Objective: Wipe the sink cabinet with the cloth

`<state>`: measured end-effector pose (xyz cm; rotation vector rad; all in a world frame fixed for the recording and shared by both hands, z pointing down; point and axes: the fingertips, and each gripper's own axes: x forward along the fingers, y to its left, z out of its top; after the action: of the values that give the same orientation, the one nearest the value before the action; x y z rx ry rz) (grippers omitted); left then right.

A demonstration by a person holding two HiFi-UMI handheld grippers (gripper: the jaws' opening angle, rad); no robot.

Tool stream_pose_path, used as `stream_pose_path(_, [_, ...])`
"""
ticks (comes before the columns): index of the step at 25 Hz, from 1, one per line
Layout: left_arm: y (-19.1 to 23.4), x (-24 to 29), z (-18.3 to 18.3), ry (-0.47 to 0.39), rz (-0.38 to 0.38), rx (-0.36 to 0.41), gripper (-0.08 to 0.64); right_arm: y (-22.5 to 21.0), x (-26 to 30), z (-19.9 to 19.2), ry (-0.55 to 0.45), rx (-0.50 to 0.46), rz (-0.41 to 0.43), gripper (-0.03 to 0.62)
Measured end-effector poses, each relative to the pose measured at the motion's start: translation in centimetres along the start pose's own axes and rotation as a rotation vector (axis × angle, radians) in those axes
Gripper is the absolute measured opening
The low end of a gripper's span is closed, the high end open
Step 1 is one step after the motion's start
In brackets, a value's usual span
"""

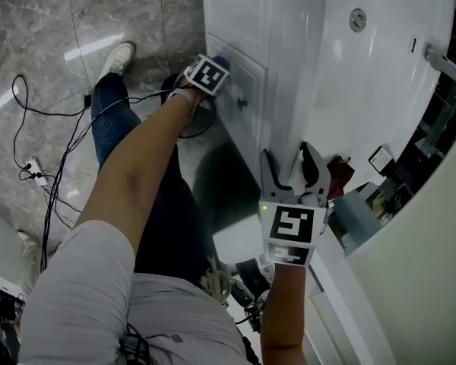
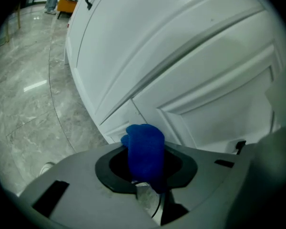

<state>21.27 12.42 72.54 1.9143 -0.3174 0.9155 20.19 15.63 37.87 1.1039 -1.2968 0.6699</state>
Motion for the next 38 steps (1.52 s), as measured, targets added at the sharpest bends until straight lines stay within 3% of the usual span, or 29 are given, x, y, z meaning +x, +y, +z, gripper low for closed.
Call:
stream_pose_path(2, [-0.6,0.2,-0.3,-0.003,-0.02,0.006,0.094,0.0,0.0,0.0,-0.004,0.003,-0.005,0.252])
stream_pose_path(6, [-2.6,0.4,-1.6,0.068,-0.006,0.157,0.094,-0.1,0.0,0.1,-0.009,0.006,-0.007,0.252])
stream_pose_path(9, [-3.4,-0.1,-2.1,0.083,0.002,0.147,0.094,-0.1,0.1,0.0,-0.011,-0.002,-0.003,0.252])
stream_pose_path(14, [-5.1,-1.8,-1.2,0.09,-0.01,0.201,0.094,0.0,0.2,-0.1,-0.032,-0.009,0.014,0.252])
stream_pose_path(29, [-10.3,-6.8,1.9,-0.034,-0.068,0.351,0.094,0.0,0.1,0.1,-0.084,-0.023,0.048,0.256])
stream_pose_path(38, [-13.5,-10.6,2.8,-0.122,-0.051,0.471,0.094,0.0,0.1,0.0,-0.092,-0.028,0.062,0.261])
